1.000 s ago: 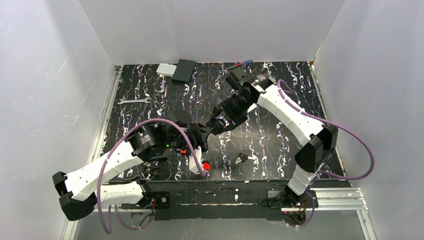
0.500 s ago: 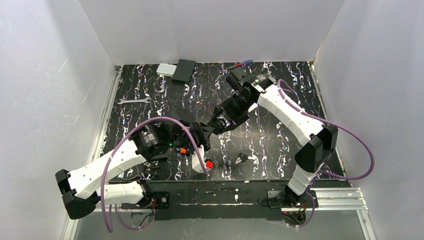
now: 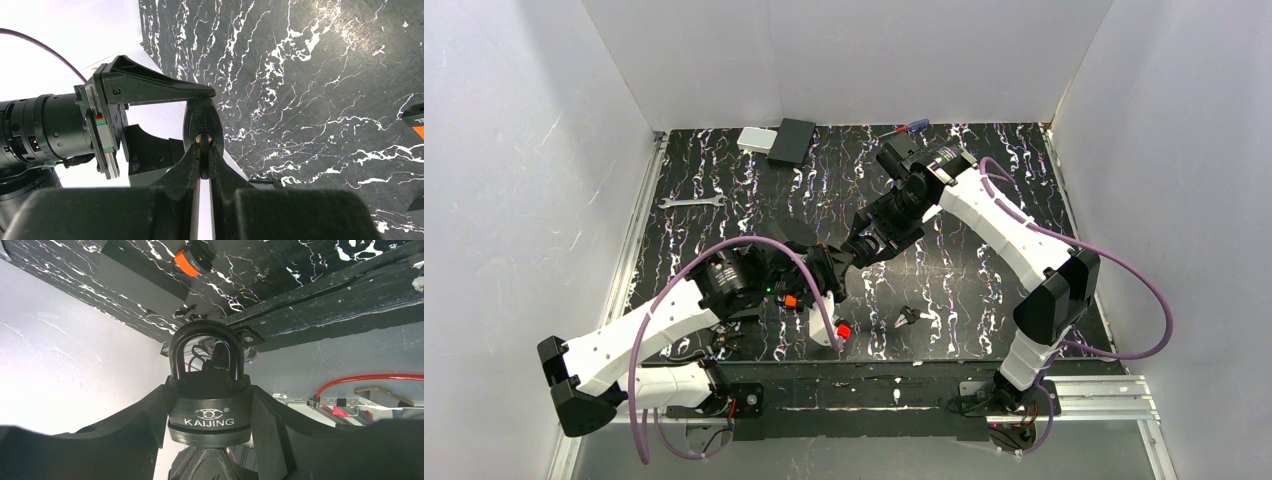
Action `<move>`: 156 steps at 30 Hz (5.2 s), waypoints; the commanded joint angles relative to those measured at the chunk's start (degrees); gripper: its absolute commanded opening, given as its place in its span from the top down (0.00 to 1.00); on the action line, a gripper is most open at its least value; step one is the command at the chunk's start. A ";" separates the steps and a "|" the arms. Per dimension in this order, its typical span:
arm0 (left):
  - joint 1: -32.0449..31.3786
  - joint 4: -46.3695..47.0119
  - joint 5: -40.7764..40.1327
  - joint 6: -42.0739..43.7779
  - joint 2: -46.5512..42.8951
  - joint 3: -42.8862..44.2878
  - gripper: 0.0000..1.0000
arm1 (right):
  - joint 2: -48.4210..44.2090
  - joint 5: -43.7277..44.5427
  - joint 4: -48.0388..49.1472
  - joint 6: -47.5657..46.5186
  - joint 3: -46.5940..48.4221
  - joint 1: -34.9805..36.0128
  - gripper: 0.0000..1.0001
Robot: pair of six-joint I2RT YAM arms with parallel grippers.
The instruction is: Unlock with the key
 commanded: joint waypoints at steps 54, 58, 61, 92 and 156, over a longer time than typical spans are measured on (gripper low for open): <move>12.61 30.91 -13.15 -145.78 -1.48 1.65 0.30 | -12.92 8.59 23.51 -16.68 -0.98 -7.94 0.99; 12.58 35.06 -11.31 -146.61 0.55 1.24 0.30 | -13.66 8.30 23.91 -16.59 -1.21 -7.93 0.99; 12.63 37.49 -10.16 -146.68 2.03 1.15 0.32 | -13.99 7.16 24.99 -16.91 -1.30 -7.94 0.99; 14.45 37.50 -1.70 -145.55 13.55 9.42 0.70 | -18.63 -3.94 36.43 -28.01 -4.60 -7.74 0.99; 13.05 46.40 1.51 -134.61 12.00 8.73 1.00 | -19.06 10.16 36.77 -30.24 -7.35 -6.16 0.71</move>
